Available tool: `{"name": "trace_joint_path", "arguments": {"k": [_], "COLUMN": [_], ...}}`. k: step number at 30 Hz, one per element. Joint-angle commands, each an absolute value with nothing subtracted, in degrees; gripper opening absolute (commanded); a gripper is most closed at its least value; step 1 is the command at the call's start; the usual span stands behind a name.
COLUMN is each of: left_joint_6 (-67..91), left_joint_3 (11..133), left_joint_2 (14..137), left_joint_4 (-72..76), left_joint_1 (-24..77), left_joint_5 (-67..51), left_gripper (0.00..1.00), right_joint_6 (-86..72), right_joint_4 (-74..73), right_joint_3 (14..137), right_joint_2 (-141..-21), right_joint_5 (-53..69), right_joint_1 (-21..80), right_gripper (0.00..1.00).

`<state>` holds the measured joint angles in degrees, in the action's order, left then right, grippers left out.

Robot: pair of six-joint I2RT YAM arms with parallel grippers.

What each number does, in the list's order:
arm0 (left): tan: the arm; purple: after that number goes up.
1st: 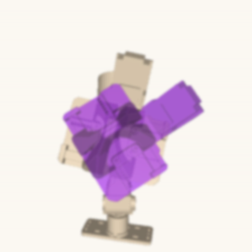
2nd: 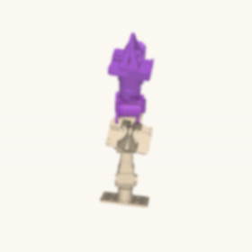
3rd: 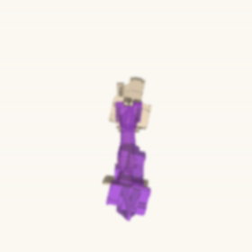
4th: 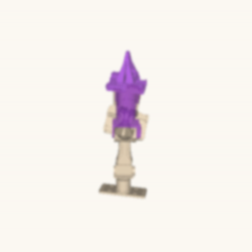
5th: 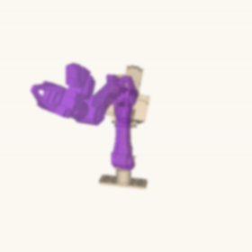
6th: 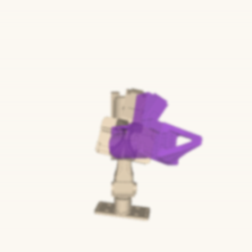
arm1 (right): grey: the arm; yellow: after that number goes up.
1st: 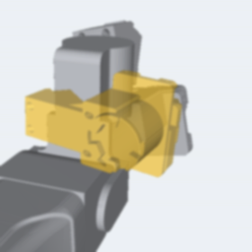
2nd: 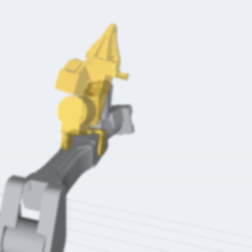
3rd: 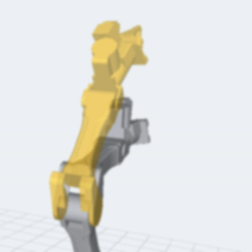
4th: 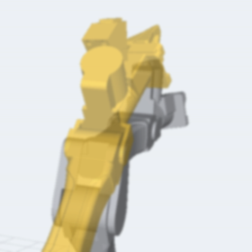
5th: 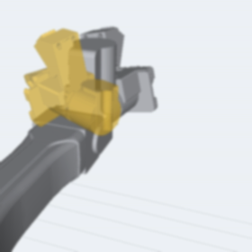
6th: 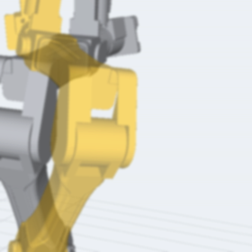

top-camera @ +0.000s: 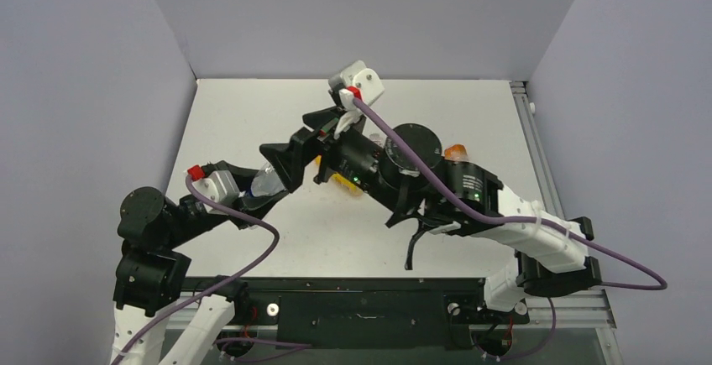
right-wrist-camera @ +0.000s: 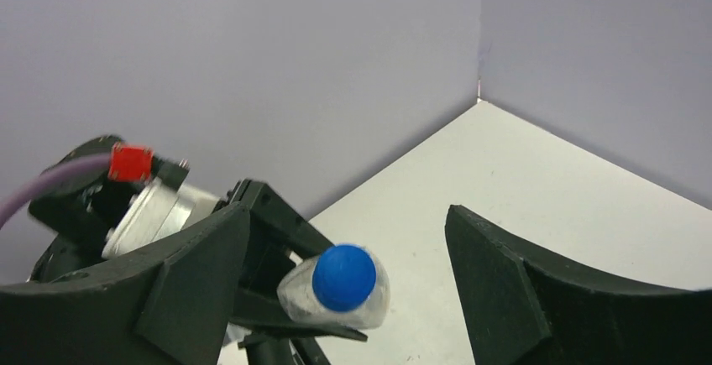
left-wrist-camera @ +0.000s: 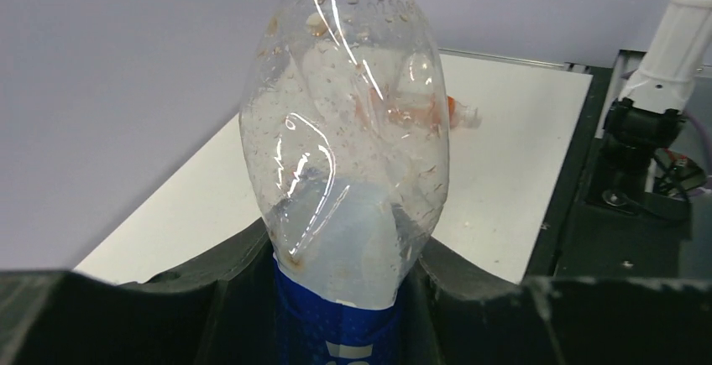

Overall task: Unscrew the bottle caps
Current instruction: Unscrew the bottle cap from the plastic bottle.

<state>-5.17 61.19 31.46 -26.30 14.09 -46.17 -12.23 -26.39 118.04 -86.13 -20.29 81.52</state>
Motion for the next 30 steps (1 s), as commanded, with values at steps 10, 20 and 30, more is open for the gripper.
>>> {"name": "trace_joint_path", "arguments": {"k": [10, 20, 30], "left_joint_6": [-9.4, -3.5, 19.1], "left_joint_3": [60.3, 61.2, 64.9], "left_joint_2": [29.7, 30.1, 33.4], "left_joint_4": [-24.2, -22.0, -13.2], "left_joint_1": [13.7, 13.8, 13.8], "left_joint_5": [-38.8, -39.6, -54.6], "left_gripper": [0.12, 0.12, 0.12], "right_joint_6": [-17.8, -18.6, -7.7], "right_joint_4": [-31.3, -28.3, -24.5], "right_joint_3": [124.6, 120.0, 116.4], "right_joint_2": [-93.2, -89.7, -81.4], "right_joint_5": [-24.6, -20.5, 9.3], "right_joint_1": [80.9, 78.9, 77.5], "right_gripper": [0.5, 0.0, 0.0]}}
